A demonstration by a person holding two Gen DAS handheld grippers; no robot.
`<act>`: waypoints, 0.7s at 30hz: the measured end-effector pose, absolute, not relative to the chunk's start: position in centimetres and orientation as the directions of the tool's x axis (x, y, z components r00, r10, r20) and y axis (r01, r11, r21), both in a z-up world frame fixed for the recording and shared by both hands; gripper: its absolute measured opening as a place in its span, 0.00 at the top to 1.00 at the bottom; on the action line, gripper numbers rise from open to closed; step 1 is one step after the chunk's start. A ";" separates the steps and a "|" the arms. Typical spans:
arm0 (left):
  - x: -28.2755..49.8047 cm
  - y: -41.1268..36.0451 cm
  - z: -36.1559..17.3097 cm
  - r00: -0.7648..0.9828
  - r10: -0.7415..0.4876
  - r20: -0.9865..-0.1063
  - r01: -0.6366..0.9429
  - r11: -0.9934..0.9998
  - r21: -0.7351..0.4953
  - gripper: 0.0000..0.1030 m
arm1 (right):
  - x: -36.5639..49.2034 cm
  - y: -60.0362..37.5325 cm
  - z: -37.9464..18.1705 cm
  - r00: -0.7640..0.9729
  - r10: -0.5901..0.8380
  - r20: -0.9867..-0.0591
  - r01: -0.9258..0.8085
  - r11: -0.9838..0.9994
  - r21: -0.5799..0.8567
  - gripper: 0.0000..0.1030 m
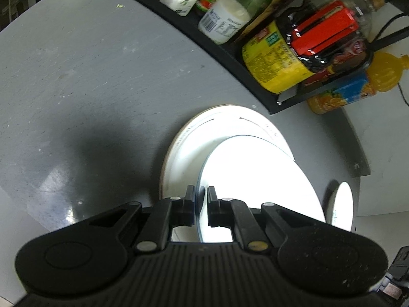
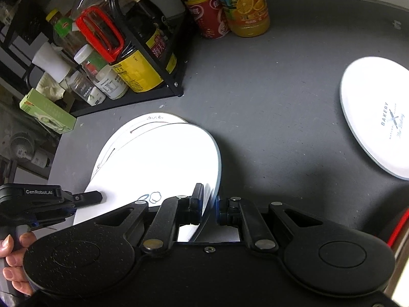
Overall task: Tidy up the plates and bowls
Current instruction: 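Lift the 'Sweet' plate and lower it onto the large plain white plate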
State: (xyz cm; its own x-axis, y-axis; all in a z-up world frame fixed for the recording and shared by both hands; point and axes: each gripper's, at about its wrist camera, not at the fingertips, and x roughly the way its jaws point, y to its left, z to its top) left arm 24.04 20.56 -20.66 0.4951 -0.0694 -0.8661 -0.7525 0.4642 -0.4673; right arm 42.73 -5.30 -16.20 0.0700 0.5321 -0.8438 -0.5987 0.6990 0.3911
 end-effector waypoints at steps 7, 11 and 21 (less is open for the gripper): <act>25.1 21.0 -21.1 0.477 -0.057 -0.877 -0.753 0.488 -0.441 0.92 | 42.9 -4.4 -16.2 0.080 0.515 -0.853 -0.621 0.695 0.362 0.92; 25.5 21.0 -21.7 0.448 -0.074 -0.891 -0.756 0.500 -0.422 0.90 | 42.9 -4.1 -16.3 0.111 0.511 -0.852 -0.620 0.706 0.342 0.92; 26.2 21.5 -21.5 0.377 -0.110 -0.920 -0.758 0.534 -0.375 0.89 | 42.9 -3.2 -16.4 0.108 0.513 -0.851 -0.634 0.695 0.339 0.92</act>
